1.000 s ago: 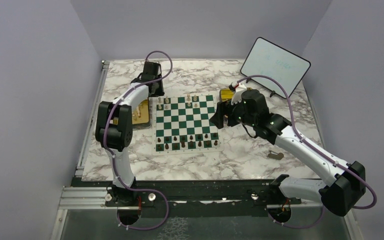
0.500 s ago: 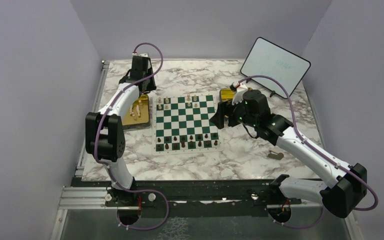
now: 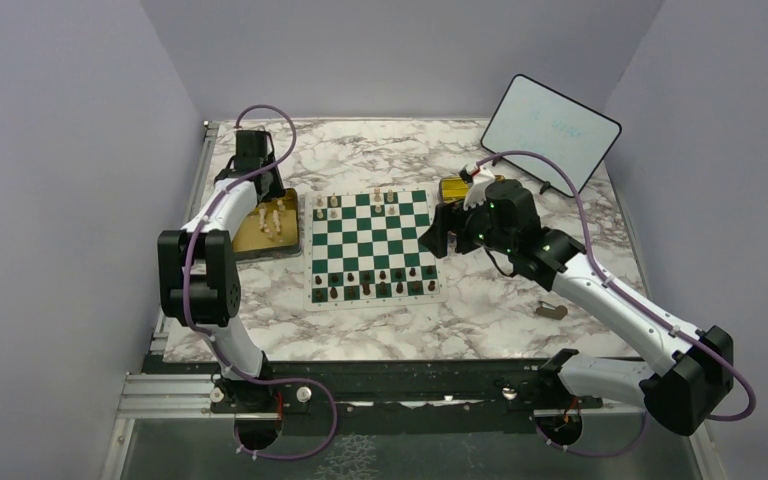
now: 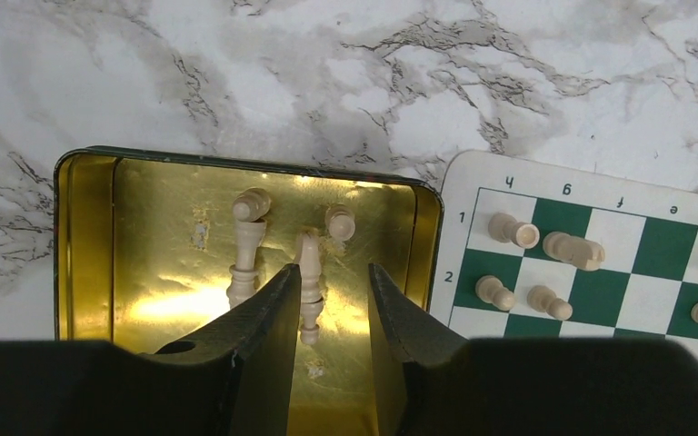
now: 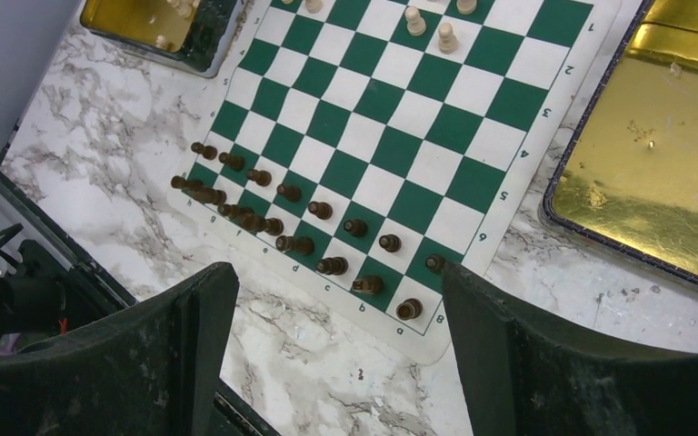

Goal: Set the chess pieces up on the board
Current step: Pick up the chess piece from the storage box.

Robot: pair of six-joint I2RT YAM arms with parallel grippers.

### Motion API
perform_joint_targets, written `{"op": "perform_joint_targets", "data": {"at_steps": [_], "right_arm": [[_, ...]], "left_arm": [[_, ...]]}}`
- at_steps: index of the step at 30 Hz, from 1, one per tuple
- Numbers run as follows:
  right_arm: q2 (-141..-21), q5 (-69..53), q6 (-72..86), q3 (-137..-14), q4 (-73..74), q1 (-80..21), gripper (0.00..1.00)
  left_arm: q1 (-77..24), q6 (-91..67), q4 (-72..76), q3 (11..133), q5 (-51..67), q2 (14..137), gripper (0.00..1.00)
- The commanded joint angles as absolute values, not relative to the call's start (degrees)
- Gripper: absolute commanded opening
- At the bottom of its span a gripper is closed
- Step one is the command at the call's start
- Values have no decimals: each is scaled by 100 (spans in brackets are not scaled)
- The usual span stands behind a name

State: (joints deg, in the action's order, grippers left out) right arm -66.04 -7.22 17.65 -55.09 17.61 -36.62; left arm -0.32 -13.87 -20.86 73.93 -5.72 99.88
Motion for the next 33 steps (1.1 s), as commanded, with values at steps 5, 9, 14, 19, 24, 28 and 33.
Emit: {"op": "perform_joint_targets", "data": {"at_steps": [5, 9, 14, 19, 24, 28, 33], "right_arm": [[-6671, -766, 1793, -5527, 1681, -3630, 88], [-6637, -716, 1784, -5505, 1698, -3630, 88], [-6640, -687, 1784, -5484, 1711, -3630, 88], [-6669, -687, 1769, -5508, 1708, -3630, 88], [-6688, -635, 1734, -5518, 1713, -3630, 88], [-6719, -533, 1714, -5607, 1833, -3630, 88], [-6588, -594, 1732, -5532, 1791, -3630, 88]], "left_arm": [[101, -1301, -1612, 7397, -453, 10331, 34], [106, -1268, -1544, 7423, -461, 10484, 34], [105, -1196, -1379, 7401, -248, 10564, 31], [105, -1169, -1345, 7417, -212, 10648, 31], [106, -1143, -1346, 7414, -130, 10737, 31], [106, -1150, -1345, 7433, -120, 10818, 31], [108, -1216, -1345, 7477, -71, 10877, 26]]}}
